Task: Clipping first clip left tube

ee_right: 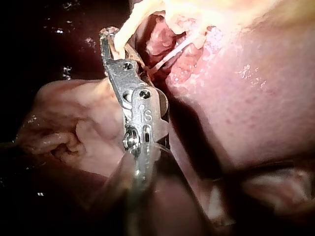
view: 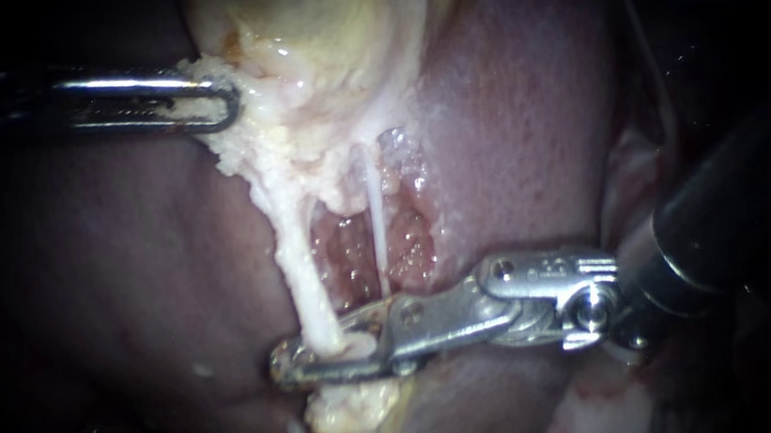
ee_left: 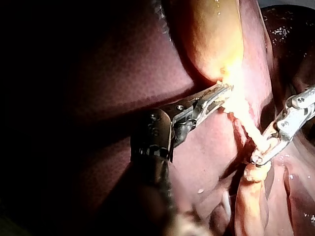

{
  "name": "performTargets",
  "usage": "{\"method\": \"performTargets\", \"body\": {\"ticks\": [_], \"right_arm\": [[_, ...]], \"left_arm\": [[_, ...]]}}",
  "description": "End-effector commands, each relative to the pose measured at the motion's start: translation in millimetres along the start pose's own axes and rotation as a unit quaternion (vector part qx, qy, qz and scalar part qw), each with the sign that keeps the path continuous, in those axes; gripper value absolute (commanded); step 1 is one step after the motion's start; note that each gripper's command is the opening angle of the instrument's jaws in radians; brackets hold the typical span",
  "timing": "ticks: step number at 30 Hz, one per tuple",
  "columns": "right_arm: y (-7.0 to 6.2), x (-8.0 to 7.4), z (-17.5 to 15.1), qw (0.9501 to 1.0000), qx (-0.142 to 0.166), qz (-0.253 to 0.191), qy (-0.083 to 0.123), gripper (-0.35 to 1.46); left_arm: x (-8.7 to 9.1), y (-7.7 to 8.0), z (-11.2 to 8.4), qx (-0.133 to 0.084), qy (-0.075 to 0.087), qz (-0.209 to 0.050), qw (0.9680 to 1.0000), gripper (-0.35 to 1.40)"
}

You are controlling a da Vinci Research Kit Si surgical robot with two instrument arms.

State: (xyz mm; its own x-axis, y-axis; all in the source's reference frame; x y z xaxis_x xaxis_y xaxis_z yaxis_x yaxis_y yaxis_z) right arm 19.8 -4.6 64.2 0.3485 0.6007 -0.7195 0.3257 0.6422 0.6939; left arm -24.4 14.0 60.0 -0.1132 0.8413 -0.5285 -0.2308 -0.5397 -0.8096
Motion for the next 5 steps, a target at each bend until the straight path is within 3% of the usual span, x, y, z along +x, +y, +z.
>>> {"method": "performTargets", "body": {"ticks": [1,5], "right_arm": [[0.0,-0.1,0.0,1.0000,0.000,0.000,0.000,-0.35],[0.1,-0.1,0.1,1.0000,0.000,0.000,0.000,-0.35]], "left_arm": [[0.0,0.0,0.0,0.000,0.000,0.000,1.0000,-0.35],[0.0,-0.1,0.0,0.000,0.000,0.000,1.0000,-0.35]]}}
